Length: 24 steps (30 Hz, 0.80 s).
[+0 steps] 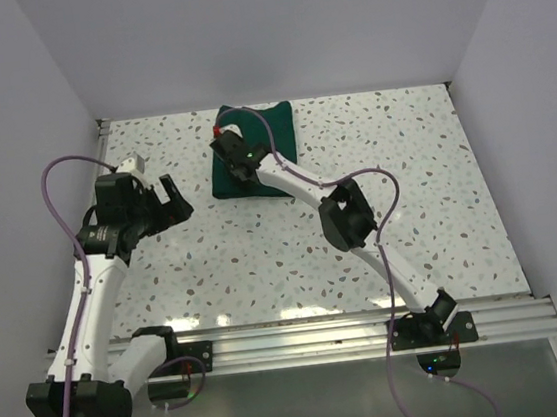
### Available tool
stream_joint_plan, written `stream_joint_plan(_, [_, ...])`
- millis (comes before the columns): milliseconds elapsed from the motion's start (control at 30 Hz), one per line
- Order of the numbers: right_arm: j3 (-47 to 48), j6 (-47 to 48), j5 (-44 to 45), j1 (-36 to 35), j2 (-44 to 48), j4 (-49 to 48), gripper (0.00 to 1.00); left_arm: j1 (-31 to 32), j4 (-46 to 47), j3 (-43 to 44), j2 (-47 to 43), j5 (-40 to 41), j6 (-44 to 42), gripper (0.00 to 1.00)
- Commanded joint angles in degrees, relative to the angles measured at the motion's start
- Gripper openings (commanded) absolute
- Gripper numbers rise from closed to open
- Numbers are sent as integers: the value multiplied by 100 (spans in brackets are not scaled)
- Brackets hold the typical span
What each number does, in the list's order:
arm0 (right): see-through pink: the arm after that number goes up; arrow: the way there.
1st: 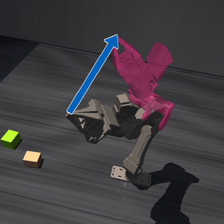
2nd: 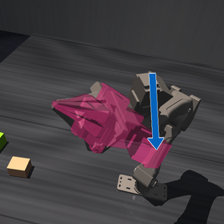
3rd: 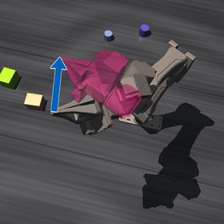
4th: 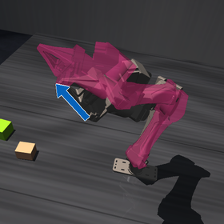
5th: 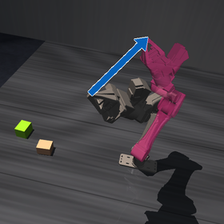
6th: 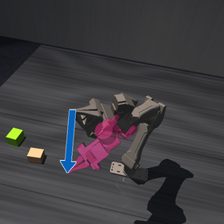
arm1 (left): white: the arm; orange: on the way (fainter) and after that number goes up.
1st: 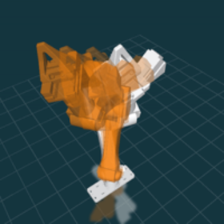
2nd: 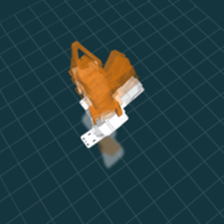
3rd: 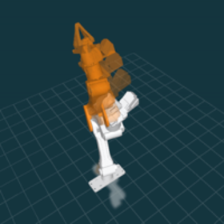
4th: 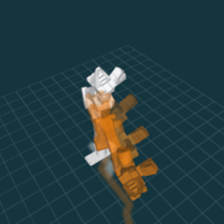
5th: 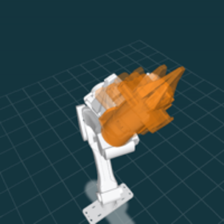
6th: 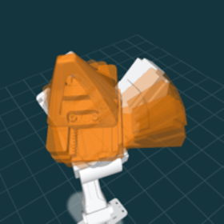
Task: Open and lay out the surgical kit
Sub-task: Open the surgical kit at the center of the board.
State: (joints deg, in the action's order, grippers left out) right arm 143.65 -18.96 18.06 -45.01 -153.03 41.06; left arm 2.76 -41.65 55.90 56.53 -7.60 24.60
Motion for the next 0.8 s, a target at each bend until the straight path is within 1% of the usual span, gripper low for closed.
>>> stream_joint_plan(0, [-110, 120, 135, -34, 317, 289, 0, 22, -71, 535, 199, 205, -254, 100])
stream_joint_plan(100, [-188, 173, 346, 54, 773, 236, 0, 49, -264, 790, 533, 653, -403, 100])
stream_joint_plan(133, [-267, 165, 469, 141, 1123, 210, 0, 84, -308, 1008, 691, 741, -438, 100])
stream_joint_plan(167, [-381, 121, 522, 194, 1318, 157, 0, 162, -317, 1124, 779, 1038, -517, 100])
stream_joint_plan(200, [-704, 95, 671, 317, 1772, 52, 0, 206, -335, 1377, 980, 1128, -579, 100])
stream_joint_plan(267, [-1153, 77, 847, 458, 2266, -97, 0, 250, -335, 1607, 1219, 1268, -631, 100])
stream_joint_plan(300, [-1634, 68, 961, 545, 2495, -220, 0, 277, -300, 1800, 1342, 1295, -649, 100])
stream_joint_plan(333, [-1891, 51, 1058, 720, 2715, -282, 0, 373, -248, 1880, 1586, 1304, -702, 100])
stream_joint_plan(367, [-2155, 16, 1154, 827, 3161, -343, 0, 435, -195, 1950, 1711, 1357, -754, 100])
stream_joint_plan(400, [-2636, -11, 1199, 932, 3339, -370, 0, 549, -142, 2099, 1860, 1435, -825, 100])
stream_joint_plan(433, [-2876, -37, 1269, 1142, 3533, -370, 0, 837, -63, 2179, 2192, 1584, -895, 100])
stream_joint_plan(467, [-3113, -38, 1409, 1222, 3804, -370, 0, 970, -37, 2275, 2404, 1864, -1061, 100])
stream_joint_plan(500, [-3577, -20, 1489, 1319, 3946, -362, 0, 1076, -28, 2494, 2632, 1910, -1123, 100])
stream_joint_plan(533, [-3807, -29, 1594, 1476, 4061, -336, 0, 1190, -28, 2609, 3087, 1954, -1185, 100])
stream_joint_plan(567, [-4019, -20, 1673, 1548, 4158, -309, 0, 1383, -19, 2723, 3301, 2051, -1264, 100])
stream_joint_plan(600, [-4438, -37, 1831, 1609, 4350, -231, 0, 1489, 16, 2951, 3503, 2078, -1299, 100])
stream_joint_plan(633, [-4643, -72, 1902, 1740, 4439, -195, 0, 1699, 43, 3057, 3896, 2095, -1335, 100])
stream_joint_plan(667, [-4819, -160, 1955, 1803, 4518, -125, 4, 1805, 78, 3146, 4083, 2156, -1335, 100])
stream_joint_plan(700, [-5012, -213, 2025, 1873, 4580, 171, 28, 1894, 121, 3347, 4276, 2157, -1326, 100])
stream_joint_plan(733, [-5066, -274, 2052, 2004, 4589, 322, 93, 2095, 122, 3470, 4670, 2157, -1274, 100])
stream_joint_plan(767, [-5119, -414, 2113, 2066, 4598, 480, 98, 2192, 122, 3585, 4865, 2174, -1247, 100])
